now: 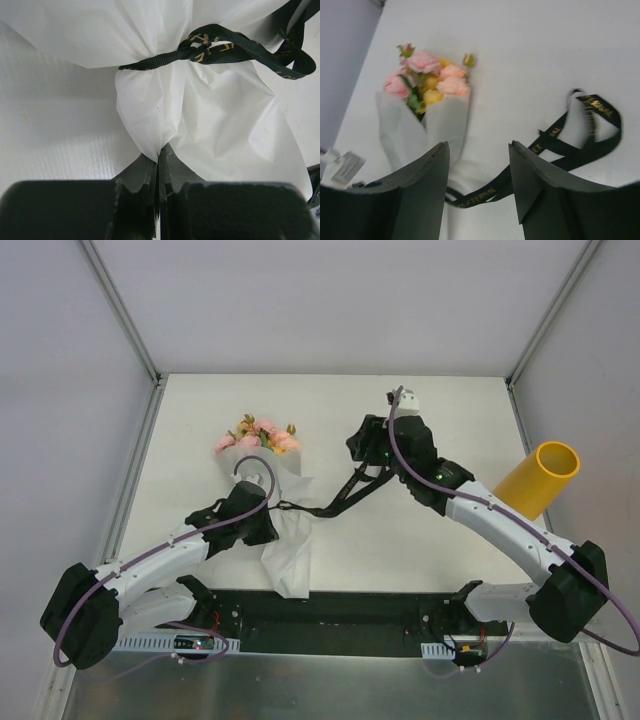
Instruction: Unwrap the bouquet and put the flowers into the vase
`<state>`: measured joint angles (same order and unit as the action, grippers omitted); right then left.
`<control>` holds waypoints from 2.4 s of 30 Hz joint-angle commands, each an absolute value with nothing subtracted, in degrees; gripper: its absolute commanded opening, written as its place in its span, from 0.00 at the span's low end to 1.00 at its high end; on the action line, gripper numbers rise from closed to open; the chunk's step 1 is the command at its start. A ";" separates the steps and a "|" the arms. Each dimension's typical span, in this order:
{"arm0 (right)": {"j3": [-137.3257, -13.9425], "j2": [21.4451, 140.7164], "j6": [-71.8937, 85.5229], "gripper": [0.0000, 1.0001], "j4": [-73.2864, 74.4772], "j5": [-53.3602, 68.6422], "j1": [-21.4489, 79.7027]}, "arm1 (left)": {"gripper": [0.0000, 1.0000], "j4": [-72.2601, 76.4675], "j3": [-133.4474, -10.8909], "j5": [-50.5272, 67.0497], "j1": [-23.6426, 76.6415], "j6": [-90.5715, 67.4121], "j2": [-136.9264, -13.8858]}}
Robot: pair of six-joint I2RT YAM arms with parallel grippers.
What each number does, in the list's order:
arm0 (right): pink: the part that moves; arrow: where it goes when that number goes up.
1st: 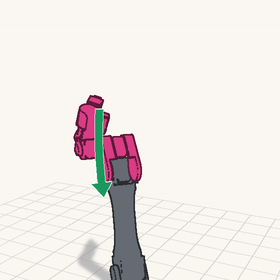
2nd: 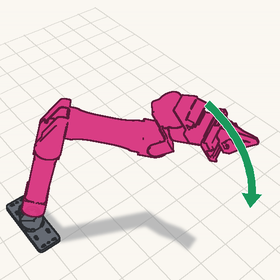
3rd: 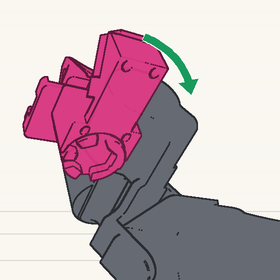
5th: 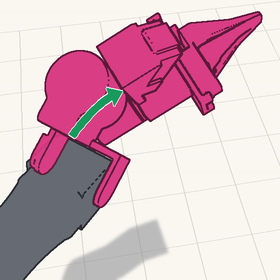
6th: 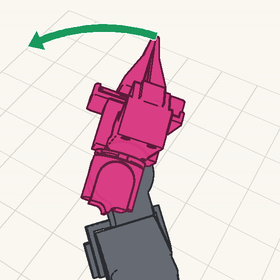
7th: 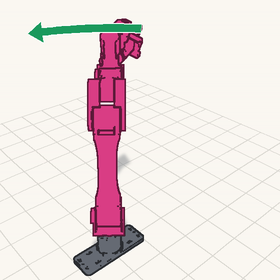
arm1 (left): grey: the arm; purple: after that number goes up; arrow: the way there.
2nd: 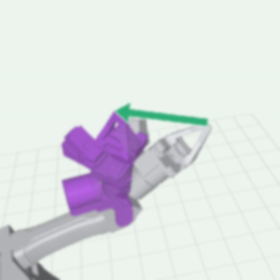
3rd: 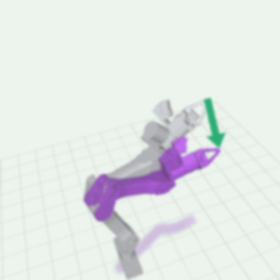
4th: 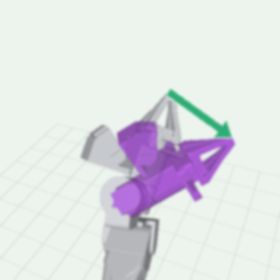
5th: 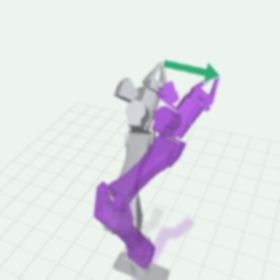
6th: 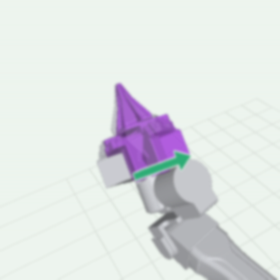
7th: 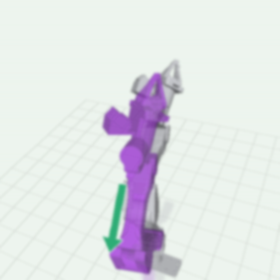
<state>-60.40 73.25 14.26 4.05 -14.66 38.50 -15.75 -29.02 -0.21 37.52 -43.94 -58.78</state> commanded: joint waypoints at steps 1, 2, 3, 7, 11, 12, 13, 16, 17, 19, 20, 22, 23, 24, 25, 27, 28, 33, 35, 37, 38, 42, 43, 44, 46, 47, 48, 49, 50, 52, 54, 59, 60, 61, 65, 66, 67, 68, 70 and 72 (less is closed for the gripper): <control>-58.19 71.54 9.17 0.58 -6.56 -2.64 44.89 | 0.00 -13.71 -30.23 -0.09 37.53 -42.01 -57.13; -56.97 72.24 5.75 0.58 -9.20 -2.29 46.83 | 0.00 -13.62 -30.32 -0.09 37.53 -42.10 -56.87; -54.95 73.12 2.67 0.58 -12.88 -1.07 48.32 | 0.00 -13.45 -30.32 -0.09 37.53 -42.19 -56.69; -47.92 77.42 -7.79 0.59 -30.71 7.80 52.20 | 0.00 -12.75 -29.88 1.49 37.53 -42.19 -55.99; -46.92 83.39 -14.66 0.58 -38.24 7.38 55.02 | 0.00 -12.66 -29.36 1.32 37.53 -42.27 -54.76; -47.37 84.80 -16.24 0.58 -37.80 7.30 55.72 | 0.00 -12.57 -29.27 1.23 37.53 -42.36 -54.49; -47.46 86.64 -17.65 0.58 -38.49 7.29 56.42 | 0.00 -12.57 -29.18 1.32 37.53 -42.62 -54.32; -45.71 90.25 -22.83 0.58 -44.10 7.21 58.09 | 0.00 -12.48 -28.92 1.23 37.53 -42.80 -54.05; -45.44 91.13 -24.24 0.57 -45.08 6.51 58.88 | 0.00 -12.48 -28.83 1.14 37.53 -42.89 -54.05; -45.70 92.98 -26.53 0.57 -45.88 5.02 59.94 | 0.00 -12.57 -28.92 1.14 37.53 -42.98 -54.14; -45.88 93.77 -27.67 0.58 -46.14 4.31 60.38 | 0.00 -12.48 -28.92 1.14 37.53 -43.07 -54.14; -46.49 95.35 -29.96 0.57 -46.41 2.73 61.17 | 0.00 -12.39 -28.92 0.97 37.53 -43.24 -54.14; -46.84 96.32 -30.84 0.55 -46.41 2.12 61.35 | 0.00 -12.22 -29.00 1.05 37.53 -43.24 -54.31; -47.11 97.11 -31.81 0.52 -46.41 1.85 61.70 | 0.00 -12.30 -29.09 1.05 37.53 -43.16 -54.40; -47.37 97.82 -32.51 0.50 -46.32 1.67 61.79 | 0.00 -12.30 -29.09 0.97 37.53 -43.15 -54.40; -47.81 99.31 -33.74 0.48 -46.14 1.76 61.96 | 0.00 -12.39 -29.00 0.88 37.53 -43.16 -54.41; -48.07 100.01 -34.27 0.48 -46.06 1.76 62.05 | 0.00 -12.31 -29.00 0.88 37.53 -43.15 -54.40; -50.18 104.58 -40.68 0.46 -46.75 -6.83 63.71 | 0.00 -12.13 -28.83 0.70 37.53 -43.42 -54.40; -50.45 106.60 -43.32 0.43 -51.31 -10.53 64.60 | 0.00 -12.04 -28.74 0.79 37.53 -43.42 -54.32; -50.54 108.27 -44.82 0.41 -54.48 -11.69 65.12 | 0.00 -11.95 -28.74 0.79 37.53 -43.51 -54.40; -50.89 108.80 -45.52 0.41 -54.93 -11.86 65.47 | 0.00 -11.95 -28.74 0.88 37.53 -43.42 -54.40; -52.03 111.35 -47.63 0.37 -57.47 -14.05 66.71 | 0.00 -11.95 -28.74 0.70 37.53 -43.50 -54.58; -52.21 111.97 -48.16 0.36 -58.52 -14.93 66.97 | 0.00 -11.87 -28.74 0.62 37.53 -43.51 -54.49; -52.47 112.67 -48.51 0.36 -59.84 -16.33 67.32 | 0.00 -11.78 -28.65 0.62 37.53 -43.59 -54.58; -52.99 113.81 -49.22 0.31 -61.60 -18.53 67.76 | 0.00 -11.87 -28.57 0.79 37.53 -43.68 -54.49; -53.43 114.25 -49.48 0.27 -62.66 -20.11 67.94 | 0.00 -11.78 -28.48 0.79 37.53 -43.68 -54.41; -53.79 114.61 -49.57 0.25 -63.62 -22.74 68.03 | 0.00 -11.78 -28.39 0.70 37.53 -43.86 -54.40; -54.14 115.04 -49.74 0.23 -64.94 -24.50 68.11 | 0.00 -11.86 -28.30 0.53 37.53 -43.94 -54.23; -54.49 115.40 -50.18 0.22 -66.17 -26.44 68.20 | 0.00 -11.87 -28.13 0.44 37.53 -43.95 -54.23; -55.28 115.84 -50.53 0.22 -67.93 -29.34 68.03 | 0.00 -11.78 -27.86 0.44 37.53 -44.38 -54.14; -56.33 116.36 -50.89 0.22 -68.11 -32.24 68.11 | 0.00 -11.87 -27.69 0.44 37.53 -44.73 -54.14; -57.13 116.89 -48.52 0.22 -69.35 -38.14 67.94 | 0.00 -12.04 -27.33 0.35 37.44 -45.52 -54.23; -57.04 116.72 -47.73 0.22 -69.26 -39.36 67.94 | 0.00 -12.04 -27.33 0.35 37.53 -45.61 -54.23; -56.95 116.63 -46.85 0.22 -69.34 -40.59 67.94 | 0.00 -12.13 -27.33 0.35 37.53 -45.70 -54.23; -55.99 115.14 -43.60 0.23 -69.26 -46.66 68.03 | 0.00 -12.39 -27.51 0.35 37.53 -45.79 -54.84; -55.12 114.61 -42.38 0.23 -69.08 -47.02 67.94 | 0.00 -12.48 -27.68 0.35 37.53 -45.70 -55.02; -54.15 113.65 -41.06 0.23 -68.73 -47.11 67.94 | 0.00 -12.39 -27.77 0.44 37.44 -45.70 -55.37; -53.36 112.42 -39.30 0.23 -67.77 -47.28 68.11 | 0.00 -12.39 -28.03 0.35 37.53 -45.62 -55.63; -51.78 110.05 -34.21 0.23 -64.01 -47.63 68.20 | 0.00 -12.39 -28.65 0.35 37.44 -45.53 -56.60; -50.11 107.07 -27.28 0.23 -59.61 -48.69 68.55 | 0.00 -12.39 -29.44 0.35 37.44 -45.79 -57.74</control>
